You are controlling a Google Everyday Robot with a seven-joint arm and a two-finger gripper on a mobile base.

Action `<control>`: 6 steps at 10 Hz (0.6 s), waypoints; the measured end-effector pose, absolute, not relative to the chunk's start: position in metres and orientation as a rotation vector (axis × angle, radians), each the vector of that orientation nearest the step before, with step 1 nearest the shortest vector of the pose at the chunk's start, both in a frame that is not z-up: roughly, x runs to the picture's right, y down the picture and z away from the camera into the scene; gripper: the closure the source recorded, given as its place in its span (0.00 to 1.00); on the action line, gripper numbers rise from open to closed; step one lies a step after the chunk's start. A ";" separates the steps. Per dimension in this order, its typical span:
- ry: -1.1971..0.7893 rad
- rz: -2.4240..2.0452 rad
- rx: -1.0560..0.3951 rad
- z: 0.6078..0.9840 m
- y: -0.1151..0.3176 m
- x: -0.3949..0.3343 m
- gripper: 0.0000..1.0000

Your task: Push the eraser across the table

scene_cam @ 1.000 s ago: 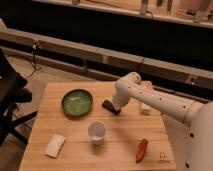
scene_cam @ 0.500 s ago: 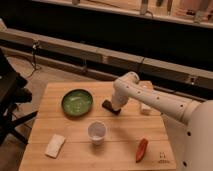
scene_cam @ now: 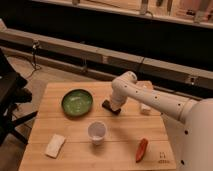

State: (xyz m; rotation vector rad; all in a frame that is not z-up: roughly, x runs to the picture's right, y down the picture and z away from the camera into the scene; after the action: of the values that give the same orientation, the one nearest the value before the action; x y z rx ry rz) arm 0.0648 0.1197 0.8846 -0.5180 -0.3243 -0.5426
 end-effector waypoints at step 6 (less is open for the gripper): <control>-0.281 -0.570 -0.483 0.883 0.117 0.066 1.00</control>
State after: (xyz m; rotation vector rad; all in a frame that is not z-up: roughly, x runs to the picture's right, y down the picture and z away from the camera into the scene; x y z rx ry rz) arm 0.0655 0.1170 0.8827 -0.4829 -0.2811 -0.5705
